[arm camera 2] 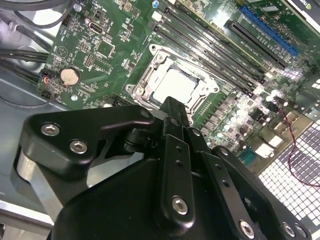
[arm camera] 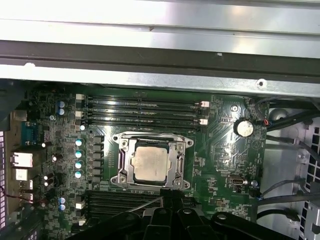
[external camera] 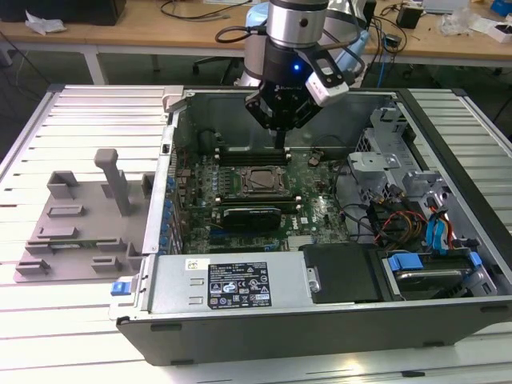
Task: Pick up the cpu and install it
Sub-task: 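Install the second cpu locking lever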
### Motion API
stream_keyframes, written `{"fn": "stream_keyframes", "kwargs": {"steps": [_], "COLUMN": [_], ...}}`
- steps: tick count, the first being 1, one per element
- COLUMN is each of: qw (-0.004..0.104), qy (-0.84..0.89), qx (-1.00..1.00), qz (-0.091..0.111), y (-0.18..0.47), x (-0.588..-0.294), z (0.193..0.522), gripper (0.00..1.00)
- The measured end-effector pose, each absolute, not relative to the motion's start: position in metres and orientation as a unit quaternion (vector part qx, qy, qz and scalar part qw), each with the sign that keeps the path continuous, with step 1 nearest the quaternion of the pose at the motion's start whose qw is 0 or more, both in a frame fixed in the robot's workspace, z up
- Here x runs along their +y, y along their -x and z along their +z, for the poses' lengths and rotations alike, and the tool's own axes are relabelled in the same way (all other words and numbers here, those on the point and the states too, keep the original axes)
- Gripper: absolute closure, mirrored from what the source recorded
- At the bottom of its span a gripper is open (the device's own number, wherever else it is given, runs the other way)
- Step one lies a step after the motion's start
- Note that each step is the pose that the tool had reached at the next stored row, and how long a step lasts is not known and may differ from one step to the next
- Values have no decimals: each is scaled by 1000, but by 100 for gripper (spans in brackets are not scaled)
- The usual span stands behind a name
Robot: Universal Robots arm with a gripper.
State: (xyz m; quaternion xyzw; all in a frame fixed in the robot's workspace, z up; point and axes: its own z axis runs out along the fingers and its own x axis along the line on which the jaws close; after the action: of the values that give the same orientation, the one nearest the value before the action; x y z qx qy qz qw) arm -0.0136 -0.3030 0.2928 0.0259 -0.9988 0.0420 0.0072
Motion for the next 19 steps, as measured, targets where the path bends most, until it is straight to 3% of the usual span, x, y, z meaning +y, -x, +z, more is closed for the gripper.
{"fn": "stream_keyframes", "kwargs": {"steps": [19], "qw": [7], "qy": [-26], "qx": [-999], "qz": [42], "y": [14], "x": [-319], "z": [292], "gripper": [89]}}
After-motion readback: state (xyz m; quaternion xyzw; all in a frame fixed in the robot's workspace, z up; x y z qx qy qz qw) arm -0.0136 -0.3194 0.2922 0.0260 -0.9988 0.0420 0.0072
